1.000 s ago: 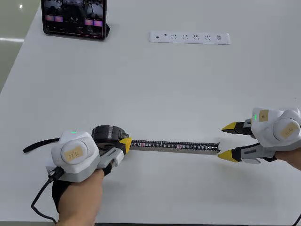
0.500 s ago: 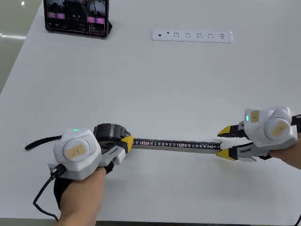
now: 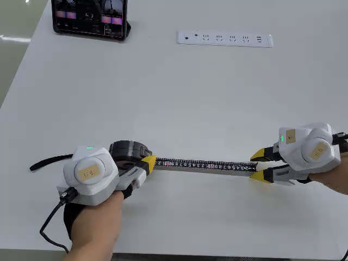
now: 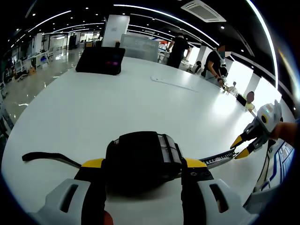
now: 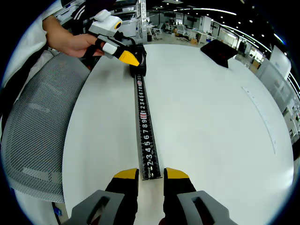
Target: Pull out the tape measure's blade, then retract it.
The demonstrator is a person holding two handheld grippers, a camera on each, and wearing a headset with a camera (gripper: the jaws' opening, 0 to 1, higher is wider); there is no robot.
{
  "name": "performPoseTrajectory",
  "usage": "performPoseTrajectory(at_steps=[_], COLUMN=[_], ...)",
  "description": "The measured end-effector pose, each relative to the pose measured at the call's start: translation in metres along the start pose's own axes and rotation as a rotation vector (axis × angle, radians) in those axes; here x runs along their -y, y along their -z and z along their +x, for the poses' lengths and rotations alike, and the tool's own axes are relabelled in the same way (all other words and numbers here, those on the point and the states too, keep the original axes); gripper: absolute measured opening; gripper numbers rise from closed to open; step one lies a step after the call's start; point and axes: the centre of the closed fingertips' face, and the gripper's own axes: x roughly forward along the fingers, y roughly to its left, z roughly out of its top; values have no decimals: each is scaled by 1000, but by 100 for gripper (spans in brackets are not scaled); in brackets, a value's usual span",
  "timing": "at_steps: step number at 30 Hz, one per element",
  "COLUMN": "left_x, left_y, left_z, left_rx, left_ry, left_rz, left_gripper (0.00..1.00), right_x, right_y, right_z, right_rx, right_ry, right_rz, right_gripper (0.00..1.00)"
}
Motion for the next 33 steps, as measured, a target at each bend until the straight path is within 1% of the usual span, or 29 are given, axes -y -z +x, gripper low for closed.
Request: performPoseTrajectory(at_steps=[10, 18, 24, 33], left_x=[0, -1, -1, -1], left_y=[0, 1, 1, 1], left_z=[0, 2, 2, 2], left_rx=[-3, -10, -12, -17], left_ry=[-3, -8, -11, -7], left_rz=[-5, -15, -22, -13], left_gripper=[61, 62, 62, 61], right_x=[4, 5, 4, 4], right_y=[5, 7, 7, 7], right_z=[3, 6, 5, 5], right_rx=[-21, -45, -54, -59], right_ry=[6, 11, 11, 11], right_rz=[-27, -61, -62, -56], right_gripper=[13, 12, 12, 12])
